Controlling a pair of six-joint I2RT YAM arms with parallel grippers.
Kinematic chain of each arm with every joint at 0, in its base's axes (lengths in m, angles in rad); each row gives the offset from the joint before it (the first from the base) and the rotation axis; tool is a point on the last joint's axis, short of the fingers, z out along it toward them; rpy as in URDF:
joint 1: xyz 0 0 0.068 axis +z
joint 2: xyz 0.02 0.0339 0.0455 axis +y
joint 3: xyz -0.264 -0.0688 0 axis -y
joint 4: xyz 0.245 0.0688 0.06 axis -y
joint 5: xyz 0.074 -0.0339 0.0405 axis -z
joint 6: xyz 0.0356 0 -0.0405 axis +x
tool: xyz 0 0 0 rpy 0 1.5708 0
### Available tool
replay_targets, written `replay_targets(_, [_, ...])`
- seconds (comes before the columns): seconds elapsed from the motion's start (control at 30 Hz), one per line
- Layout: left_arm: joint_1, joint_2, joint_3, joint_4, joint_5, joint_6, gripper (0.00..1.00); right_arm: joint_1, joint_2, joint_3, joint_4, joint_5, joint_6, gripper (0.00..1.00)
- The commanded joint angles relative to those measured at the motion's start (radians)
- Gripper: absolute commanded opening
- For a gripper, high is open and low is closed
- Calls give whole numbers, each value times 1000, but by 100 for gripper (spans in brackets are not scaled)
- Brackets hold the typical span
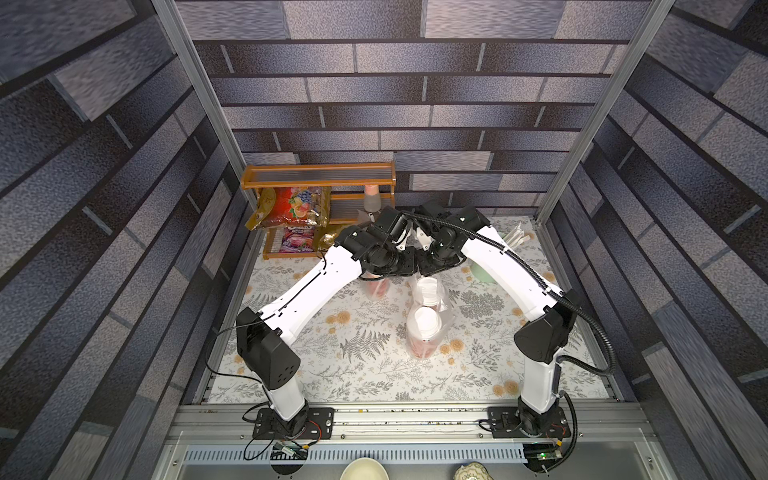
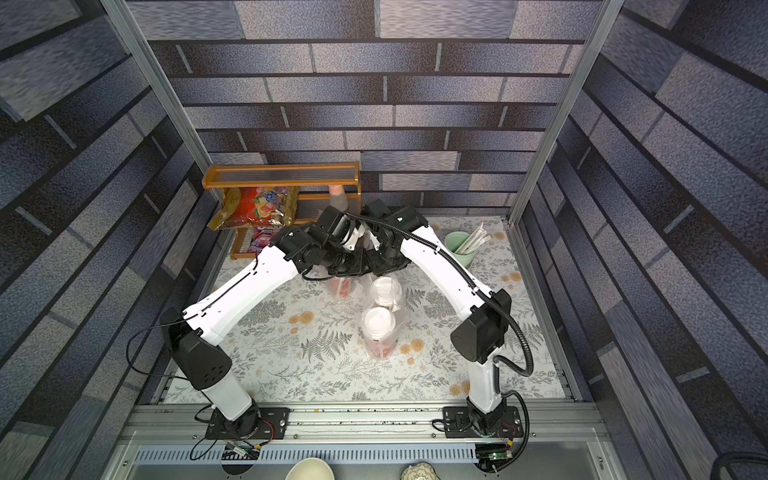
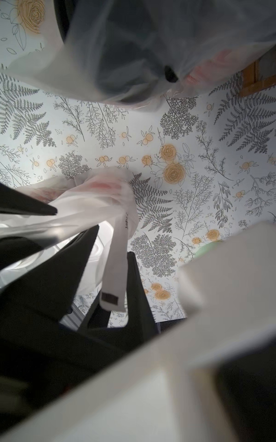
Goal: Pack milk tea into plastic carrier bags
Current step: Place the straw in the plastic carrier bag.
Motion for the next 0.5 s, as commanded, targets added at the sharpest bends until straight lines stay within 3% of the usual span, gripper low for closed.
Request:
replay_targets(0.0, [-3, -38, -14, 18, 4, -3, 27, 9, -69, 85, -51, 10, -8, 46])
replay_targets(0.23, [11, -54, -26, 11, 3, 1, 32, -31, -140, 147, -103, 23, -20, 48])
replay_targets(0.47, [18, -95, -34, 7, 12, 12, 43, -276, -250, -17, 11, -56, -40, 47])
